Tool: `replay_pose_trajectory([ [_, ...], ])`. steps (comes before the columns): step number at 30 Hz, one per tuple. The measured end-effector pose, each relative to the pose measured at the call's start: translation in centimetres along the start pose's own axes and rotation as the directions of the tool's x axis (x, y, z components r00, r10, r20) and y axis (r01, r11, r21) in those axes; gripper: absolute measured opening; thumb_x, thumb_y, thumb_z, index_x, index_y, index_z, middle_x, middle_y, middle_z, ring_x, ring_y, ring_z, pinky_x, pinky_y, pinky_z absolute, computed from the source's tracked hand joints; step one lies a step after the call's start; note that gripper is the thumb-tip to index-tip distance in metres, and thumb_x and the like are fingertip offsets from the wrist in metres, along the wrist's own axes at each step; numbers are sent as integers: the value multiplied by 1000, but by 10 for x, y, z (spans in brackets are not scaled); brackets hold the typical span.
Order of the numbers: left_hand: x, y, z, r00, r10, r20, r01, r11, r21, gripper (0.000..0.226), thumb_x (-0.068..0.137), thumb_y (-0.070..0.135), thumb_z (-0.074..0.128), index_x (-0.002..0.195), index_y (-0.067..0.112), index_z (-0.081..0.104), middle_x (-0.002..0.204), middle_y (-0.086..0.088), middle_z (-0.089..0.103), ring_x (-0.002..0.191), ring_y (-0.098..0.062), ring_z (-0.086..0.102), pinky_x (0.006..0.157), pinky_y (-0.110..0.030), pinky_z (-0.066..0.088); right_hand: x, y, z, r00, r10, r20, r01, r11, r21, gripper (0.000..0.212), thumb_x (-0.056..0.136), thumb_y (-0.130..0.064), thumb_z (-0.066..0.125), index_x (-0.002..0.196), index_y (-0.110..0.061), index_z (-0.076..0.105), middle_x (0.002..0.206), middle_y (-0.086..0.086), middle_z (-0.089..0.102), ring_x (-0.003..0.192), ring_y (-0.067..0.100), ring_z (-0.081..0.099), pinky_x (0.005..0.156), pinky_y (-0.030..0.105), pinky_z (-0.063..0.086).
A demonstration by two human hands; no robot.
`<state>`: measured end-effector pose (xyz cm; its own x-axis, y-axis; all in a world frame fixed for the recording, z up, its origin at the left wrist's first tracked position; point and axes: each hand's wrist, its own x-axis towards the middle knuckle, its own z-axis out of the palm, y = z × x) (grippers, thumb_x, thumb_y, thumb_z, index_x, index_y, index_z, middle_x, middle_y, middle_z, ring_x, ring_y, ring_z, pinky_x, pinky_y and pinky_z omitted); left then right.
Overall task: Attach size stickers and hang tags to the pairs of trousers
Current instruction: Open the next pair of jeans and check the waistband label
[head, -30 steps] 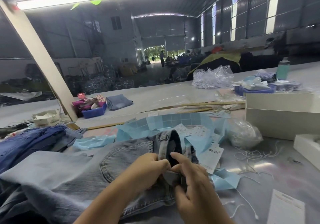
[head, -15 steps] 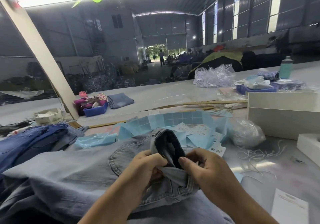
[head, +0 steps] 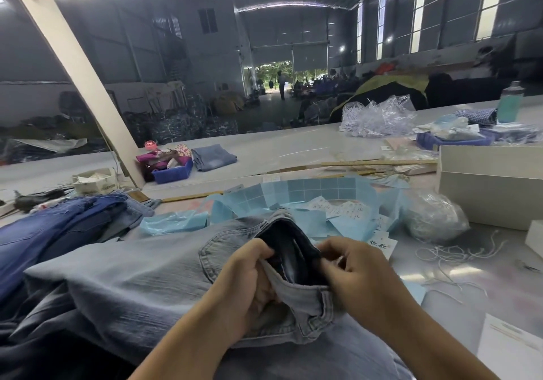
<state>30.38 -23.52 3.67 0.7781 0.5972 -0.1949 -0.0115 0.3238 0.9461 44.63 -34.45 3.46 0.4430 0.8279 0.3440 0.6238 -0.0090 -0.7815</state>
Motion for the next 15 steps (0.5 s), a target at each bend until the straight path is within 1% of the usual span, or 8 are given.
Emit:
replay_pose_trajectory([
  [2, 0, 2, -1, 996, 58, -68, -53, 996, 72, 50, 65, 35, 55, 91, -4, 74, 91, -27, 68, 80, -37, 62, 76, -44, 50, 0, 1, -4, 998, -45, -46, 48, 997, 64, 20, 92, -13, 62, 79, -24, 72, 70, -6, 70, 61, 9, 62, 54, 25, 49],
  [4, -3, 6, -2, 970, 177, -170, -128, 956, 263, 43, 60, 40, 60, 87, 6, 67, 81, -19, 62, 75, -30, 54, 73, -45, 41, 1, -2, -8, 995, -74, -60, 81, 989, 126, 23, 93, -12, 61, 77, -25, 70, 67, -2, 68, 60, 15, 61, 55, 32, 49],
  [6, -4, 11, -3, 909, 372, -189, -229, 823, 519, 20, 62, 38, 60, 78, 25, 61, 73, -2, 64, 68, -21, 57, 70, -38, 43, 2, -7, -7, 993, -111, -33, 116, 975, 190, 24, 94, -13, 59, 76, -27, 67, 65, 0, 66, 57, 12, 57, 52, 29, 45],
  [7, -6, 15, -3, 878, 442, -183, -249, 748, 615, 20, 62, 35, 60, 82, 35, 58, 74, 9, 66, 69, -12, 61, 68, -28, 47, 2, -11, -5, 992, -129, -9, 127, 968, 218, 21, 94, -17, 58, 77, -26, 66, 65, 2, 64, 56, 10, 54, 52, 31, 44],
  [9, -11, 22, 1, 833, 537, -134, -292, 632, 717, 44, 62, 31, 60, 98, 51, 48, 86, 18, 67, 77, 2, 63, 64, -14, 46, 3, -18, 0, 990, -140, 27, 129, 961, 243, 16, 89, -29, 54, 77, -23, 62, 66, 5, 61, 58, 13, 51, 55, 41, 43],
  [10, -12, 26, 3, 819, 563, -115, -299, 589, 751, 51, 62, 30, 60, 104, 55, 44, 88, 18, 66, 79, 3, 62, 64, -14, 46, 4, -21, 2, 989, -144, 33, 131, 959, 251, 16, 85, -33, 51, 78, -21, 60, 67, 5, 61, 59, 18, 51, 55, 44, 42],
  [12, -14, 35, 8, 773, 627, -94, -323, 517, 793, 48, 69, 36, 58, 111, 56, 44, 87, 17, 65, 79, 2, 61, 66, -20, 47, 6, -25, 4, 988, -147, 38, 129, 944, 303, 17, 80, -32, 48, 78, -19, 59, 64, 4, 58, 60, 25, 50, 54, 45, 39],
  [15, -16, 48, 6, 730, 681, -48, -407, 491, 770, 17, 84, 44, 51, 95, 40, 63, 82, 17, 68, 76, 0, 62, 66, -25, 48, 7, -29, 5, 986, -158, 49, 126, 908, 399, 13, 77, -25, 48, 75, -18, 58, 61, 2, 51, 56, 16, 44, 53, 39, 33],
])
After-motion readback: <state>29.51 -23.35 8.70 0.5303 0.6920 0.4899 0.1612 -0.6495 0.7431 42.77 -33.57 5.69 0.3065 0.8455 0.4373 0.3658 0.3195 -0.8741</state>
